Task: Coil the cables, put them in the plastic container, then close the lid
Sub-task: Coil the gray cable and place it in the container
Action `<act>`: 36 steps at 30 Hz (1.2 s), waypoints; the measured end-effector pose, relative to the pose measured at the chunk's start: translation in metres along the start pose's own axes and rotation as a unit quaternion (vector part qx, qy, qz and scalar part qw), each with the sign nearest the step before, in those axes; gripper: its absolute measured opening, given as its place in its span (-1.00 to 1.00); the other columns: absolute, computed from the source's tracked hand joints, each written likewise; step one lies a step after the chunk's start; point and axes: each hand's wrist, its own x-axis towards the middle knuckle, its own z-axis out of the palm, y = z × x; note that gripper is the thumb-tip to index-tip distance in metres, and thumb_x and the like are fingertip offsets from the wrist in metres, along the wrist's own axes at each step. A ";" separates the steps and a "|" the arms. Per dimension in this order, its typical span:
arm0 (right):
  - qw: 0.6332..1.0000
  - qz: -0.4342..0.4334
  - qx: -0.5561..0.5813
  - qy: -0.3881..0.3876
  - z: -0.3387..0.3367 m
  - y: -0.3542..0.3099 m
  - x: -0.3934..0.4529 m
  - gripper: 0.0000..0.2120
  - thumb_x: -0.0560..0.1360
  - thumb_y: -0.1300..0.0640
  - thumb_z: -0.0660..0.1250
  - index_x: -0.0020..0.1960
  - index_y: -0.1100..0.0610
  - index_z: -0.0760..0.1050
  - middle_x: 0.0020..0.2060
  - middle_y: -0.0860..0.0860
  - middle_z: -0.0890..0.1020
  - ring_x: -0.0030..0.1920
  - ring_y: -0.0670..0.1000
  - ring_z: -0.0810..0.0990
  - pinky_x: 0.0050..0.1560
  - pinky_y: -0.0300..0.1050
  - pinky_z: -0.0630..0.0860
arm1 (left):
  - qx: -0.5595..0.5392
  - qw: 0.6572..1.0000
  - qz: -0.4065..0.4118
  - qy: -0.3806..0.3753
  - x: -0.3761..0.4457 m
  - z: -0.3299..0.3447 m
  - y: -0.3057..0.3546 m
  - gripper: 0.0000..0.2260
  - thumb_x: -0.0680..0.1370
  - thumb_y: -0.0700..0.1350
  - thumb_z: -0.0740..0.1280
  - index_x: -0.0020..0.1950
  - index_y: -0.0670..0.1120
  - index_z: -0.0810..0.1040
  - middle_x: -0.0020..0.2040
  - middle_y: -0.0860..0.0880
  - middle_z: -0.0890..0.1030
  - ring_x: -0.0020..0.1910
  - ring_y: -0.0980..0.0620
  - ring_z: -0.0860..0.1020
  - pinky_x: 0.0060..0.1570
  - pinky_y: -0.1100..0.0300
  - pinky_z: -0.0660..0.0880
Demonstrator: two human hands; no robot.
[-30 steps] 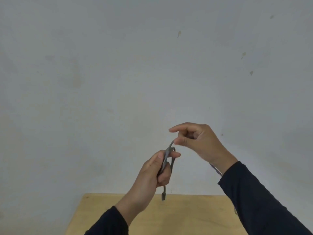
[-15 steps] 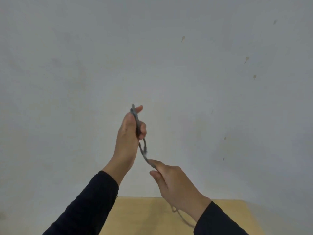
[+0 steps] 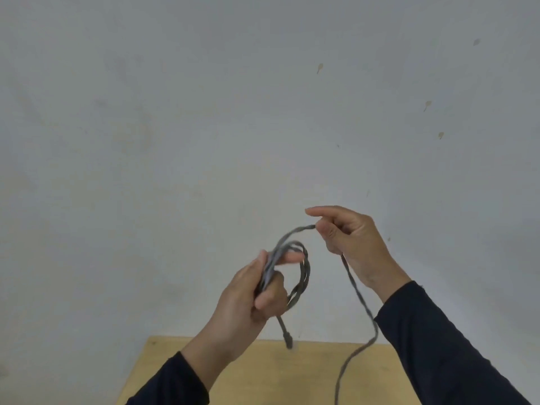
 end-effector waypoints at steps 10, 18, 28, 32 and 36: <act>0.968 0.037 -0.209 -0.135 0.079 0.039 -0.056 -0.67 0.60 0.06 0.10 0.34 0.04 0.37 -0.36 -0.25 0.47 -0.40 -0.28 0.46 -0.27 -0.45 0.33 | 0.000 0.971 0.181 0.157 0.051 -0.023 0.051 -0.68 0.62 0.03 0.00 0.20 -0.03 0.45 -0.47 0.14 0.39 -0.49 0.17 0.28 -0.32 0.35 0.31; 0.960 -0.039 -0.258 -0.101 0.041 -0.014 -0.023 -0.90 0.46 0.08 0.37 -0.04 -0.04 0.61 -0.26 -0.11 0.68 -0.33 -0.13 0.58 -0.21 -0.22 0.50 | 0.386 0.913 0.079 0.106 0.017 -0.035 0.002 -0.78 0.58 0.06 0.08 0.08 0.15 0.50 -0.27 0.07 0.54 -0.30 0.14 0.49 -0.30 0.39 0.41; 0.995 0.026 -0.023 -0.088 0.004 -0.011 -0.001 -0.82 0.30 0.08 0.42 -0.10 -0.03 0.64 -0.48 -0.12 0.49 -0.48 -0.13 0.37 -0.42 -0.36 0.33 | 0.087 0.996 -0.012 -0.034 0.001 -0.007 -0.006 -0.60 0.56 0.02 0.01 0.13 -0.07 0.58 -0.50 0.12 0.22 -0.49 0.12 0.14 -0.41 0.30 0.20; 0.999 0.042 0.012 -0.018 0.012 0.010 -0.004 -0.85 0.41 0.05 0.32 -0.10 -0.09 0.65 -0.49 -0.07 0.46 -0.50 -0.02 0.26 -0.47 -0.24 0.23 | -0.077 0.995 -0.010 -0.062 0.006 0.000 0.002 -0.60 0.54 0.03 0.06 0.13 -0.12 0.59 -0.54 0.13 0.24 -0.55 0.18 0.19 -0.47 0.34 0.22; 0.992 0.068 -0.103 -0.009 0.038 0.038 -0.023 -0.79 0.57 0.04 0.19 0.02 -0.06 0.61 -0.56 -0.14 0.39 -0.50 -0.14 0.29 -0.42 -0.27 0.24 | -0.160 0.980 0.113 -0.035 0.024 0.004 0.032 -0.61 0.60 0.01 0.00 0.18 -0.13 0.51 -0.52 0.12 0.35 -0.54 0.19 0.29 -0.40 0.35 0.32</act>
